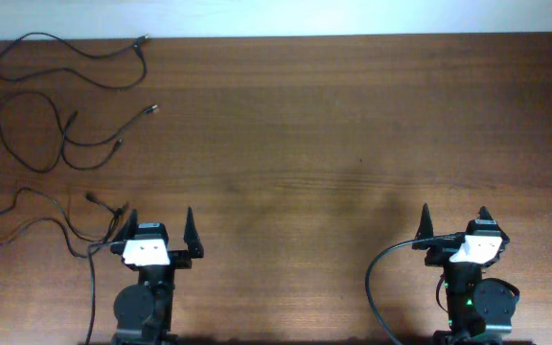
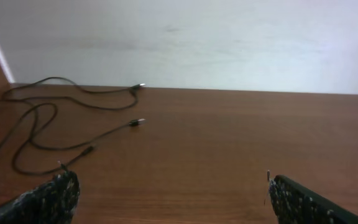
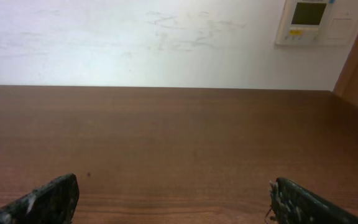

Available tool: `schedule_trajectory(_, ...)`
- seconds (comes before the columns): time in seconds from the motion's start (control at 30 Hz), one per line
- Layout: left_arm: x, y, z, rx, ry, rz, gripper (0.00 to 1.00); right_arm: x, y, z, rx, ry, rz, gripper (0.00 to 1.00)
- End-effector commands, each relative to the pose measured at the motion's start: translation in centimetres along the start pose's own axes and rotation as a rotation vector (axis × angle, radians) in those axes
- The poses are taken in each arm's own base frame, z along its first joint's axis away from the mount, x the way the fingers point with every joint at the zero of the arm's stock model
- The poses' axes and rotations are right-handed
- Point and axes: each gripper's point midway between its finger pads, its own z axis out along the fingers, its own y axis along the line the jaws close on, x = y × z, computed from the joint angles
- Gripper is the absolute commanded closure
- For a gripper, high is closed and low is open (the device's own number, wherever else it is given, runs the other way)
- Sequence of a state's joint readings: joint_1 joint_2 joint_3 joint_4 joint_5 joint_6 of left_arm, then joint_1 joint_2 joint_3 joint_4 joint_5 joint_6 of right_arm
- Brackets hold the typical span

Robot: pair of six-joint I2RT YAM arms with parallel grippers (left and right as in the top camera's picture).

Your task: Untangle cables

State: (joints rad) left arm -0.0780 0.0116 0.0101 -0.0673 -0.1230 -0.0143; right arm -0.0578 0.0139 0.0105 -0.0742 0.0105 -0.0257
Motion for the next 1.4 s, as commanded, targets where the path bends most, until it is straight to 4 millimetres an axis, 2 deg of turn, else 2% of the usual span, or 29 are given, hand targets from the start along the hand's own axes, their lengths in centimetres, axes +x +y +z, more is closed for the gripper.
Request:
schedule_trajectory(0.0, 0.2, -0.5, 0.0, 0.031, 0.006, 0.034, 0.01, 0.2, 0.1, 0.0, -0.003, 0.003, 0.003, 0.01)
schedule_trajectory(0.2, 0.2, 0.5, 0.0, -0.014, 0.006, -0.093, 0.01, 0.2, 0.1, 0.0, -0.003, 0.003, 0.003, 0.02)
schedule_trajectory(1.37, 0.2, 0.3, 0.0, -0.002, 0.007, -0.016, 0.01, 0.2, 0.1, 0.0, -0.003, 0.003, 0.003, 0.02)
